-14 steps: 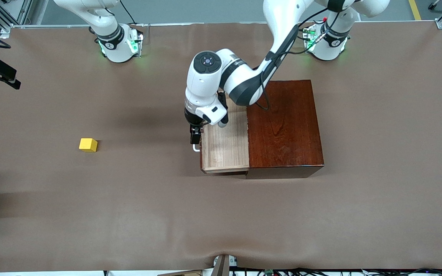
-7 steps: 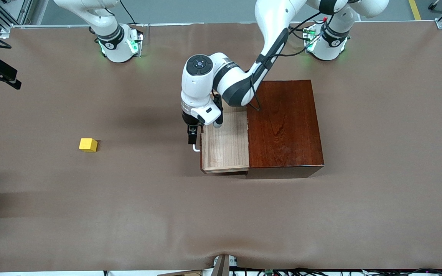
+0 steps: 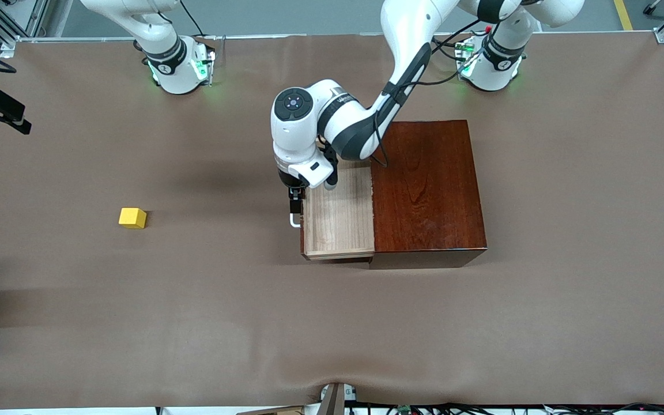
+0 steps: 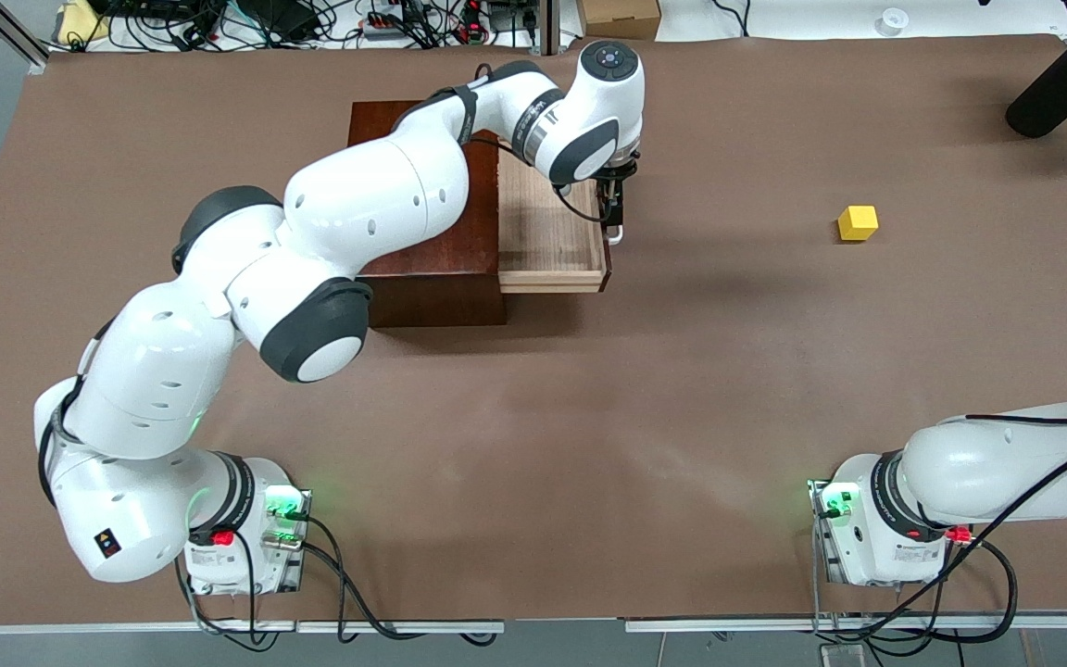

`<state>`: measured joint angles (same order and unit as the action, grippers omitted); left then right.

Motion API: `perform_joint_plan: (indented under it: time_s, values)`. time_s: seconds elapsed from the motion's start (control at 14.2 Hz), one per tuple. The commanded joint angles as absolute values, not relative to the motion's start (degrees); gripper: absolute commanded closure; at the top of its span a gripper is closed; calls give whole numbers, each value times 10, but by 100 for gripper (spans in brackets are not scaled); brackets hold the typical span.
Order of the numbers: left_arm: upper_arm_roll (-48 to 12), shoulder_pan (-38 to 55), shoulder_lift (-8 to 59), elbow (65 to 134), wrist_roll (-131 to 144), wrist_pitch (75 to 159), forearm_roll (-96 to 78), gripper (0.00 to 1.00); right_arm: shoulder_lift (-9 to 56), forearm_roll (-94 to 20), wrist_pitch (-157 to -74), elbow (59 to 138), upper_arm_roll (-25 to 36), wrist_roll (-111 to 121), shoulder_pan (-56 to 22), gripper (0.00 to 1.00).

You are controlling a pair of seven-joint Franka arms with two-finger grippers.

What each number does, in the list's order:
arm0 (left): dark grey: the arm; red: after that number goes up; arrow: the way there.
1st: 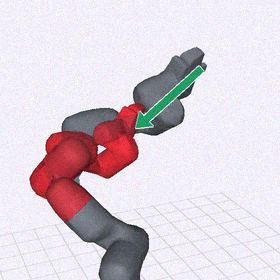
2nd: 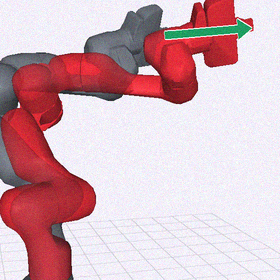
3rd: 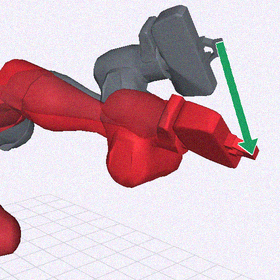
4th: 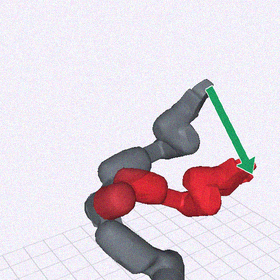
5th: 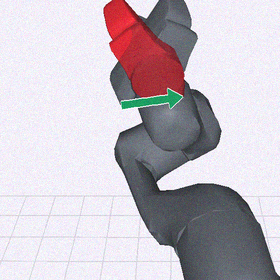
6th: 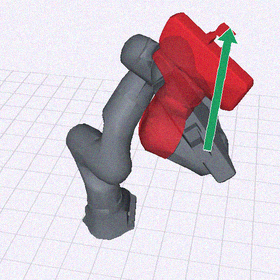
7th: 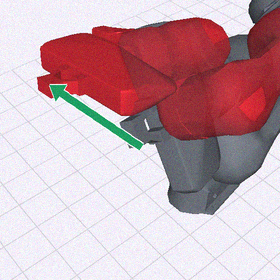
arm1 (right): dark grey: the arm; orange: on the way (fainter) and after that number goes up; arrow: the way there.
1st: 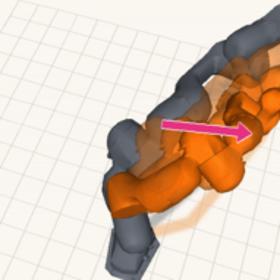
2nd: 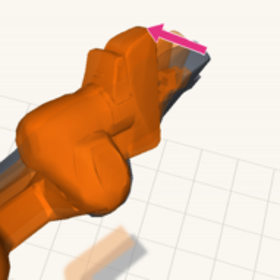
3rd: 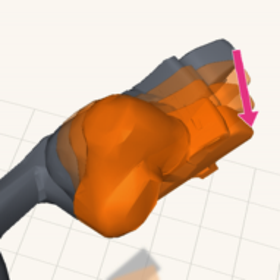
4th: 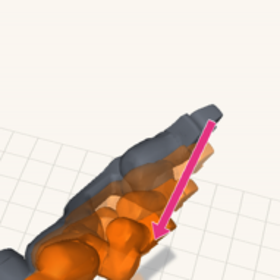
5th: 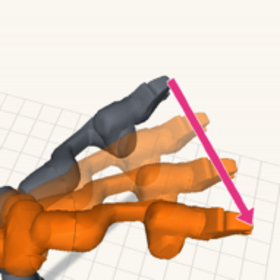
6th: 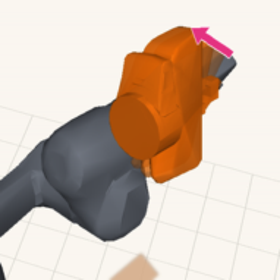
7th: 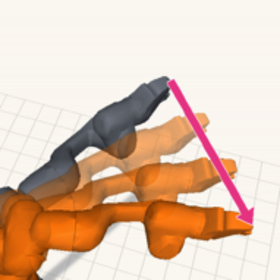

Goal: Open drawer, take yellow block, close drawer
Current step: 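Push the drawer closed with the left gripper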

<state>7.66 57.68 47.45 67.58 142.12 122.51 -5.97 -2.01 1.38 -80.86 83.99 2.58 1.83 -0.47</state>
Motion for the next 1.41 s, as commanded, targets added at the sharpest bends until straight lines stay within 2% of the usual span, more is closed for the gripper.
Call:
perform_joint_plan:
  time_s: [0.0,0.35,0.92,1.34]
  values:
    - [97,584,466,670,1434,1161,-47,0,-14,12,-800,827,18,25,9,0]
    - [135,584,439,670,1438,1118,-47,0,-14,12,-800,828,18,25,9,0]
    - [139,578,444,691,1438,1063,-38,0,-14,12,-800,829,18,25,9,0]
    - [147,564,442,691,1437,979,-22,0,-14,12,-800,829,18,25,10,0]
